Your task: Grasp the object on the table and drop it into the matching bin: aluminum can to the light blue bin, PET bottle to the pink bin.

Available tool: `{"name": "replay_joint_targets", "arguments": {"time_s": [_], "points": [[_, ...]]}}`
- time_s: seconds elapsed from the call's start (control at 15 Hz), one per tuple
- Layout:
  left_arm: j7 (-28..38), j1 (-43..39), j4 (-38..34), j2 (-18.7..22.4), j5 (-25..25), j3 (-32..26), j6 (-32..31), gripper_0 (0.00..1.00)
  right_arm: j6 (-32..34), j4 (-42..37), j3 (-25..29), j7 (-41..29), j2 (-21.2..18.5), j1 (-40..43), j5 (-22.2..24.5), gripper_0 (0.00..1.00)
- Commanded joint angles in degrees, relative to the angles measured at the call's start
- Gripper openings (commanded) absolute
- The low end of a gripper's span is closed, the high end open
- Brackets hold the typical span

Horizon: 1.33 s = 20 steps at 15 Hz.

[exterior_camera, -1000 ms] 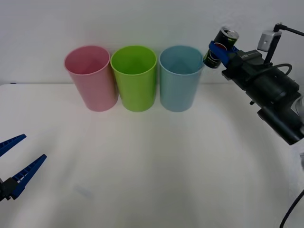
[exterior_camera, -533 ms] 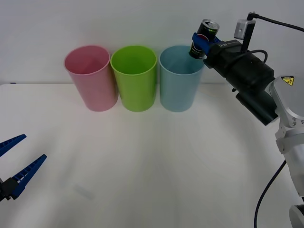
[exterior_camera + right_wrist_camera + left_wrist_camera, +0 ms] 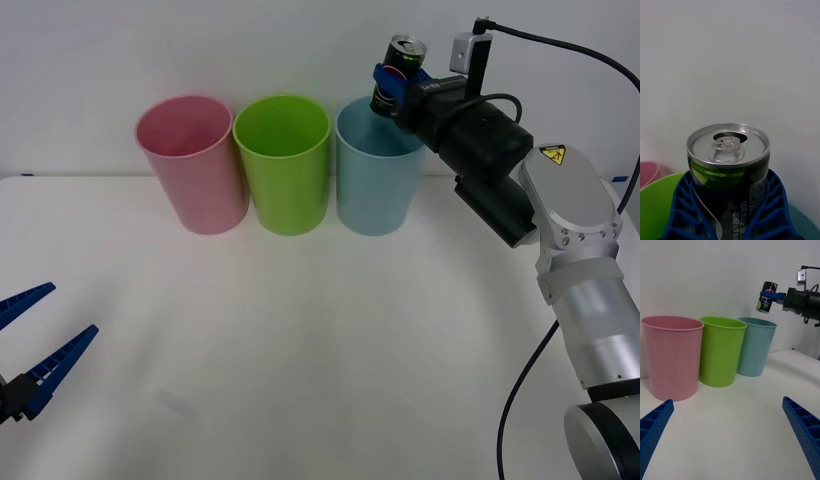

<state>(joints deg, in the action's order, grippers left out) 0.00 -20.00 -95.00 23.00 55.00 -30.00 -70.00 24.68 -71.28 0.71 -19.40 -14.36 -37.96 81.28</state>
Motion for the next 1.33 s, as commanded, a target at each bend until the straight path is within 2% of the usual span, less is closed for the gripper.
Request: {"name": "replay_joint_targets", "arguments": {"time_s": [0.07, 0.27, 0.33, 0.4, 0.47, 1.13, 1.33], "points": [[0.0, 0.0, 0.0, 0.0, 0.0, 0.0, 0.0, 1.0, -0.16, 0.0, -0.01, 0.41, 0.21, -0.01, 0.28, 0.0], [0.0, 0.0, 0.0, 0.0, 0.0, 0.0, 0.0, 1.0, -0.16, 0.0, 0.08, 0.85, 0.21, -0.01, 0.55, 0.01], [0.0, 0.0, 0.0, 0.0, 0.0, 0.0, 0.0, 1.0, -0.25, 0.0, 0.26, 1.2, 0.21, -0.01, 0.55, 0.13], [0.0, 0.0, 0.0, 0.0, 0.0, 0.0, 0.0, 1.0, -0.25, 0.0, 0.52, 1.47, 0.21, 0.08, 0.63, 0.78], [0.0, 0.0, 0.0, 0.0, 0.0, 0.0, 0.0, 1.0, -0.25, 0.0, 0.87, 1.56, 0.21, -0.01, 0.55, 1.0], [0.0, 0.0, 0.0, 0.0, 0.0, 0.0, 0.0, 1.0, 0.19, -0.44, 1.23, 3.23, 0.21, 2.45, 0.55, 1.0], [0.0, 0.0, 0.0, 0.0, 0.0, 0.0, 0.0, 1.0, 1.07, -4.92, 1.23, 3.31, -0.05, 6.49, 0.55, 1.0]]}}
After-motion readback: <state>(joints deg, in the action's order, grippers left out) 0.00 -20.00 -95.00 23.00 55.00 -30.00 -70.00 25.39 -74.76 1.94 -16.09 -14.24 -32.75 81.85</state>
